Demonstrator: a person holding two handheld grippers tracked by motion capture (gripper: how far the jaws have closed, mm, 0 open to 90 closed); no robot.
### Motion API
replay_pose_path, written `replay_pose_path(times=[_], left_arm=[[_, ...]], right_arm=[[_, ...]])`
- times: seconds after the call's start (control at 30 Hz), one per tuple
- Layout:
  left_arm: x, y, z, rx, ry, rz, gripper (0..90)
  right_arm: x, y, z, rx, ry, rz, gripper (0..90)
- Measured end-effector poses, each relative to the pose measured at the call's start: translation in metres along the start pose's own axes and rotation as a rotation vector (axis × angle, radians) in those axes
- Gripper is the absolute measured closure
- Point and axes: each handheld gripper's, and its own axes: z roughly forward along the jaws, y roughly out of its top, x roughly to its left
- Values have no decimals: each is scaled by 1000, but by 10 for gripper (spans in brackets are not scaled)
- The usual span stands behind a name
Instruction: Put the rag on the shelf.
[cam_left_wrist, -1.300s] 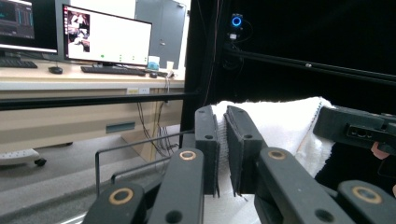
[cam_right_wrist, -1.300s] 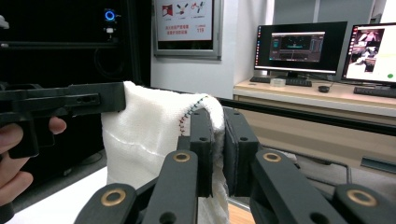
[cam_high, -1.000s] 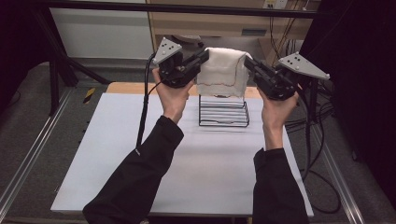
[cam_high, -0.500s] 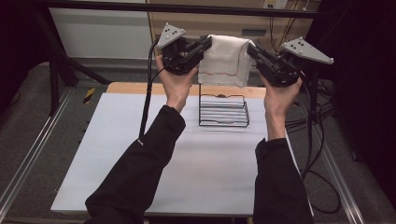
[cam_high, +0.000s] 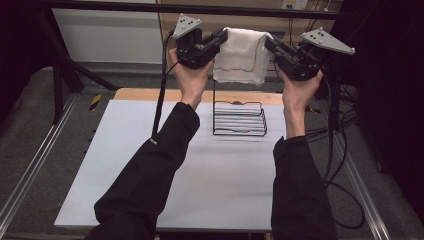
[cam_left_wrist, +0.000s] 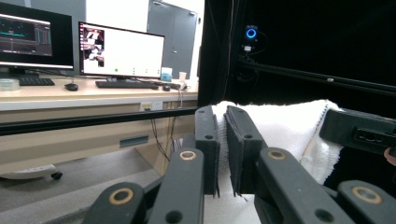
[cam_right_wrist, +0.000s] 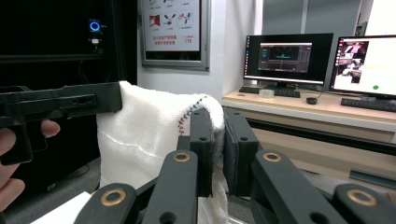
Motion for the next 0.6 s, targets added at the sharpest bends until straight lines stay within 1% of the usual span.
replay_pose_path(times=[0.13,0.3,0.43,0.6], left_arm=[[1,1,7,2,6,10,831],[7,0,13,1,9,4,830],[12,-3,18,12,12,-9,830],[17,-8,24,26,20,-1,831]], right_arm=[[-5,1,5,2,-4,8,835],[-9,3,11,8,-7,6,835],[-11,1,18,21,-13,8,835],[-15,-3,25,40,-17,13,834]])
